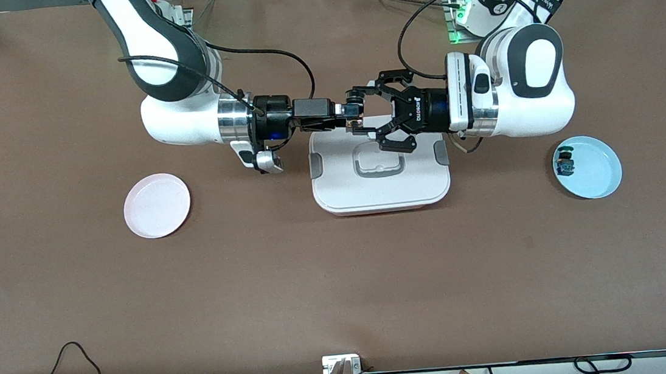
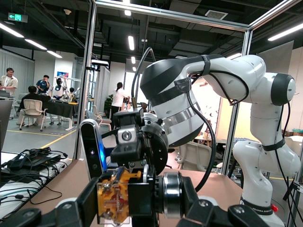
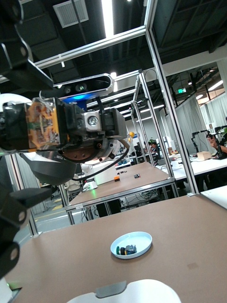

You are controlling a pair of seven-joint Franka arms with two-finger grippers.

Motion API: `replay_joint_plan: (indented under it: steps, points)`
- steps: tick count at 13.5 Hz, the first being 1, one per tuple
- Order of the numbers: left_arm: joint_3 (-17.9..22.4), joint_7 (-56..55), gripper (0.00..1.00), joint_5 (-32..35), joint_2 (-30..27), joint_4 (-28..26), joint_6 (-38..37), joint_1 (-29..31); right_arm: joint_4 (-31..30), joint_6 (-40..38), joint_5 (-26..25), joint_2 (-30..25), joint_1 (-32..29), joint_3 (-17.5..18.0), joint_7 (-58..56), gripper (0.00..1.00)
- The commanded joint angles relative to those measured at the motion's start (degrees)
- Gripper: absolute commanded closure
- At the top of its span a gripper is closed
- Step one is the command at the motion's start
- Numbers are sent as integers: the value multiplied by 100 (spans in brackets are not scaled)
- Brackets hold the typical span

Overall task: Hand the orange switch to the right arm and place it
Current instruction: 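Close the right gripper on the orange switch beside the left gripper, then open the left gripper and withdraw it while the right gripper holds the switch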

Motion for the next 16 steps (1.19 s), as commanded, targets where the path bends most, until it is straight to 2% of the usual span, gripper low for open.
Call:
replay_joint_plan:
  steps: [1, 2, 8, 9, 10, 11, 13, 16]
  points:
    - [-52, 49, 100, -226, -110, -51, 12, 68, 24, 28, 159, -7, 54, -32, -376, 87]
    - [-52, 49, 100, -226, -110, -51, 12, 60, 24, 2, 159, -7, 54, -32, -368, 100]
    - [-52, 49, 96, -234, -118, -59, 12, 77, 24, -16, 176, -7, 45, -32, -385, 100]
    - [-43, 40, 87, -235, -118, -51, 12, 94, 24, -16, 176, -7, 45, -32, -394, 100]
    - [-43, 23, 28, -235, -118, -59, 12, 156, 24, -16, 168, -7, 45, -32, -394, 100]
    - [-52, 23, 0, -243, -92, -33, -32, 243, 24, -16, 167, -7, 45, -32, -394, 100]
    - [-43, 23, 0, -208, -57, -7, -154, 585, 24, -8, 176, -7, 45, -32, -394, 100]
    - [54, 49, 0, 19, -13, -77, -1304, 1305, 24, -16, 176, -7, 36, -32, -394, 100]
